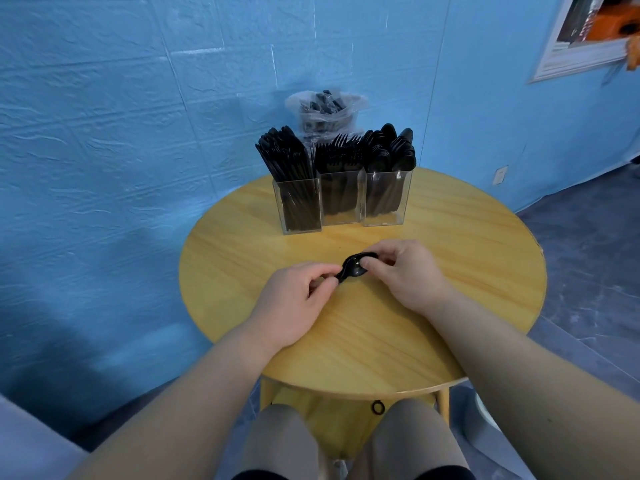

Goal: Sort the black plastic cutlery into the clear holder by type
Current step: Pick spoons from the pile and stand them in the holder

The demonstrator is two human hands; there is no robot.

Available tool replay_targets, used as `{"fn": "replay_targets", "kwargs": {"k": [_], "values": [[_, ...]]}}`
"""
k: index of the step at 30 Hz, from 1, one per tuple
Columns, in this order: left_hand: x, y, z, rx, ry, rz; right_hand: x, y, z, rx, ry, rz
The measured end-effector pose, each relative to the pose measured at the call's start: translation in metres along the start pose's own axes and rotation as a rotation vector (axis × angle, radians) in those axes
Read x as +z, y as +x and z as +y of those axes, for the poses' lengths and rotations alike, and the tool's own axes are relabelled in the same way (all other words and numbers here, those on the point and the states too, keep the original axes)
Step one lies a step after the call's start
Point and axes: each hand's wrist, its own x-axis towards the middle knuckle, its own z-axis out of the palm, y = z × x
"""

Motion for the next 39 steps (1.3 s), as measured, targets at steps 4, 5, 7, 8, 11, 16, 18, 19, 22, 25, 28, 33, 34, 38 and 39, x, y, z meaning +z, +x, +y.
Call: {"fn": "replay_targets", "kwargs": {"k": [4, 5, 7, 8, 11, 16, 18, 19, 22, 25, 28, 33, 34, 38, 39], "values": [[0.002, 0.000, 0.000, 0.046, 0.137, 0.005, 0.000, -0.001, -0.001, 0.017, -0.008, 0.032], [0.002, 0.001, 0.000, 0.048, 0.172, 0.028, 0.000, -0.001, -0.001, 0.019, 0.001, 0.041], [0.003, 0.001, 0.001, 0.045, 0.245, 0.071, -0.001, -0.003, -0.002, 0.021, 0.033, 0.049], [0.003, 0.001, 0.001, 0.046, 0.263, 0.089, -0.002, -0.003, -0.002, 0.022, 0.047, 0.048], [0.002, 0.001, -0.001, 0.031, 0.193, 0.128, -0.005, -0.004, -0.007, 0.031, 0.125, 0.032], [-0.006, 0.015, 0.016, 0.032, 0.013, 0.142, -0.019, 0.000, -0.034, 0.020, 0.414, 0.165], [-0.013, 0.031, 0.030, 0.069, -0.015, 0.165, -0.031, 0.008, -0.044, -0.022, 0.404, 0.263], [-0.017, 0.040, 0.038, 0.094, -0.006, 0.173, -0.039, 0.012, -0.049, -0.042, 0.389, 0.304], [-0.031, 0.065, 0.063, 0.189, 0.042, 0.196, -0.065, 0.029, -0.060, -0.110, 0.318, 0.408], [-0.044, 0.091, 0.083, 0.289, 0.202, 0.247, -0.102, 0.050, -0.068, -0.225, 0.182, 0.619], [-0.049, 0.115, 0.090, 0.303, 0.417, 0.267, -0.137, 0.071, -0.074, -0.328, -0.008, 0.776], [-0.039, 0.143, 0.085, 0.289, 0.699, 0.157, -0.151, 0.104, -0.071, -0.509, -0.282, 0.790], [-0.036, 0.147, 0.084, 0.288, 0.730, 0.139, -0.149, 0.110, -0.068, -0.534, -0.324, 0.776], [-0.026, 0.156, 0.077, 0.305, 0.793, 0.108, -0.135, 0.130, -0.054, -0.598, -0.477, 0.688], [-0.025, 0.158, 0.075, 0.310, 0.797, 0.106, -0.131, 0.134, -0.051, -0.594, -0.505, 0.653]]}}
